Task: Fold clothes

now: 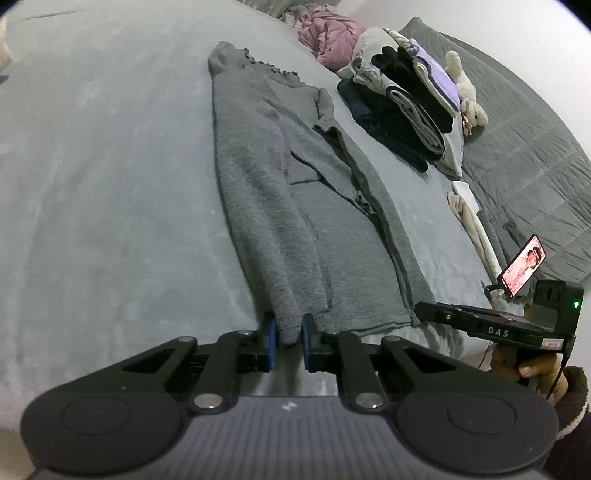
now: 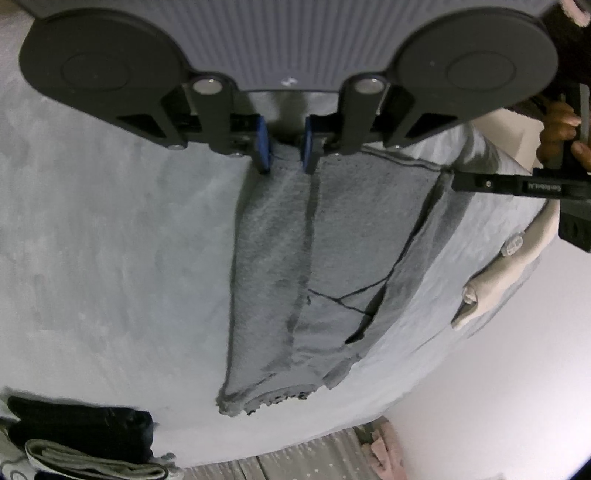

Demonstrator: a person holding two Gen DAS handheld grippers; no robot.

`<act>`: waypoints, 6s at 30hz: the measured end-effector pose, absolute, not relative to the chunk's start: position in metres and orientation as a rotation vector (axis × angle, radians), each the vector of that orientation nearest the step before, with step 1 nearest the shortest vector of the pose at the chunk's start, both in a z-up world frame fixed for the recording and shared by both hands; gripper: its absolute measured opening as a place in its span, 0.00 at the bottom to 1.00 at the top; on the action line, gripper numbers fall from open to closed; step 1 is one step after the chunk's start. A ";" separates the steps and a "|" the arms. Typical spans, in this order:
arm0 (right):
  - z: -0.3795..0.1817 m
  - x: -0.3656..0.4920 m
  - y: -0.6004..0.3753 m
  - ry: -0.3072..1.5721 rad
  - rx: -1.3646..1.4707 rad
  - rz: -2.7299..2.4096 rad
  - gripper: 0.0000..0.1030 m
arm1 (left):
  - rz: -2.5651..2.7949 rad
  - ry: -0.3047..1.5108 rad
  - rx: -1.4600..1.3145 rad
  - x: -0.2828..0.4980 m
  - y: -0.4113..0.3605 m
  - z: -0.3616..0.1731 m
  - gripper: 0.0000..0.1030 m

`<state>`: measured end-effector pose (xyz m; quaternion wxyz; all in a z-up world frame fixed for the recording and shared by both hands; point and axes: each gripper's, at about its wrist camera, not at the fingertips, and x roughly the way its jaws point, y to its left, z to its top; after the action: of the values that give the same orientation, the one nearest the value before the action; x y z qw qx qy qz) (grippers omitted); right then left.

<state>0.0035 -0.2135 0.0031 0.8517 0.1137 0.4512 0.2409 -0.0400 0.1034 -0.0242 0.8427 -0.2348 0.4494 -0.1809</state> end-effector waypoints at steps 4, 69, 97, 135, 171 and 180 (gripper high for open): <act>0.007 0.004 -0.219 0.945 0.261 0.503 0.34 | -0.395 0.971 -0.521 -0.035 0.114 -0.017 0.27; 0.030 0.162 -0.201 0.726 0.203 0.546 0.21 | -0.372 0.718 -0.361 0.106 0.146 0.014 0.10; -0.007 0.175 -0.216 0.858 0.328 0.432 0.52 | -0.209 0.774 -0.571 0.109 0.166 -0.013 0.46; 0.059 0.161 -0.240 0.547 0.424 0.624 0.20 | -0.428 0.442 -0.592 0.081 0.163 0.050 0.16; 0.020 0.069 -0.251 1.009 0.533 0.420 0.63 | -0.303 0.991 -0.691 0.021 0.139 -0.007 0.57; 0.020 0.071 -0.235 1.028 0.483 0.305 0.50 | -0.279 0.977 -0.595 0.024 0.119 -0.005 0.57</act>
<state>0.0711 -0.2354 0.0200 0.8321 0.2281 0.4847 0.1438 0.0239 0.1194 -0.0054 0.8317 -0.2807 0.4606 -0.1318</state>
